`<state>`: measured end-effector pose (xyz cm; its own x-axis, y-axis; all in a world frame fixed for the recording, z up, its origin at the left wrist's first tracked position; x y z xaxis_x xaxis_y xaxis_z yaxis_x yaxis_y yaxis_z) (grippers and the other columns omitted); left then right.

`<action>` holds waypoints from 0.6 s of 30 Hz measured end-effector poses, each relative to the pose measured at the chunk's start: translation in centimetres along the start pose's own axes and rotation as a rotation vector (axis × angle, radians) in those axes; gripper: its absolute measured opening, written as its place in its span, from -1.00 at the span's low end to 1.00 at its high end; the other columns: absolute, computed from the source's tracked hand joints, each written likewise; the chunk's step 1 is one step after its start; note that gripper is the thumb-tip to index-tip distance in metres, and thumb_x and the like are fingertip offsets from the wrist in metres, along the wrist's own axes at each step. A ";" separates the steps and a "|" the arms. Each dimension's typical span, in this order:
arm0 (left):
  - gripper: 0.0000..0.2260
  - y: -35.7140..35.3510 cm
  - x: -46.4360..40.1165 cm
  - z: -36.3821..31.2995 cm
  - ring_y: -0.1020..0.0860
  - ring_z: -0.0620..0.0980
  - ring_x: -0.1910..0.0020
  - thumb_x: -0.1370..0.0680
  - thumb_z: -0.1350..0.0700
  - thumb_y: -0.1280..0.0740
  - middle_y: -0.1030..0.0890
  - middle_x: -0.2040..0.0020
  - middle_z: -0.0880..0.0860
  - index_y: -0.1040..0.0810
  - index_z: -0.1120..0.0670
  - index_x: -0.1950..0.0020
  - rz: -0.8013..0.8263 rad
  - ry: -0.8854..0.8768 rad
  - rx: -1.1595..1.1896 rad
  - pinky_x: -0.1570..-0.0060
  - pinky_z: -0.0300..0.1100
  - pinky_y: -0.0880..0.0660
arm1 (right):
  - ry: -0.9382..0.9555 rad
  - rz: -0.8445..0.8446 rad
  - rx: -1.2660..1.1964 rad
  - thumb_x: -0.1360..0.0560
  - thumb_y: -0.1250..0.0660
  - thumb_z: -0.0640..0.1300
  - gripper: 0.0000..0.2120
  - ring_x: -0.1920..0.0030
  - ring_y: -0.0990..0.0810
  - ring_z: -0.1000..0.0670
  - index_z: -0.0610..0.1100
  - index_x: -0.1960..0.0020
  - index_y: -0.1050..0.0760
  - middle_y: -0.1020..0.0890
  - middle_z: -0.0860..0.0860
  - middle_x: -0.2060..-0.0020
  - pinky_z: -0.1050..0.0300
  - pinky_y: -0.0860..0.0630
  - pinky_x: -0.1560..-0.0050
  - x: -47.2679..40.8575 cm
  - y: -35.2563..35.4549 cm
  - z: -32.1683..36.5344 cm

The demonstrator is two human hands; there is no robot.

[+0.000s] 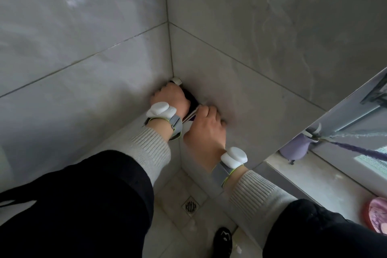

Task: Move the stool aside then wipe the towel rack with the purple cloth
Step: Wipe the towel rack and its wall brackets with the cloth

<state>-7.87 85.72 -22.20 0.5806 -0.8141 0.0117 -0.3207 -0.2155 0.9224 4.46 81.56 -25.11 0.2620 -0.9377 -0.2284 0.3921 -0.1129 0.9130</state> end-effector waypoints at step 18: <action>-0.54 -0.3 0.5 0.8 -0.62 0.25 -0.10 -0.47 -0.08 -0.46 -0.65 -0.13 0.19 -0.54 0.17 -0.24 0.012 -0.009 0.097 0.14 -0.08 -0.44 | 0.007 0.028 -0.001 -0.25 0.15 -0.05 -0.44 -0.02 -0.53 -0.25 -0.19 -0.07 -0.45 -0.54 -0.16 -0.01 -0.18 -0.48 0.00 0.3 0.2 0.3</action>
<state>-8.07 85.00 -22.80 0.5696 -0.8217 0.0184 -0.3988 -0.2567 0.8804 4.34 81.14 -24.90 0.2788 -0.9382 -0.2050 0.3855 -0.0862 0.9187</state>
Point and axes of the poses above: each hand's wrist, its own x-axis away from the middle knuckle, its own y-axis out of the back of the hand, z = x × y, the point moved 2 cm from there along -x, towards the middle knuckle
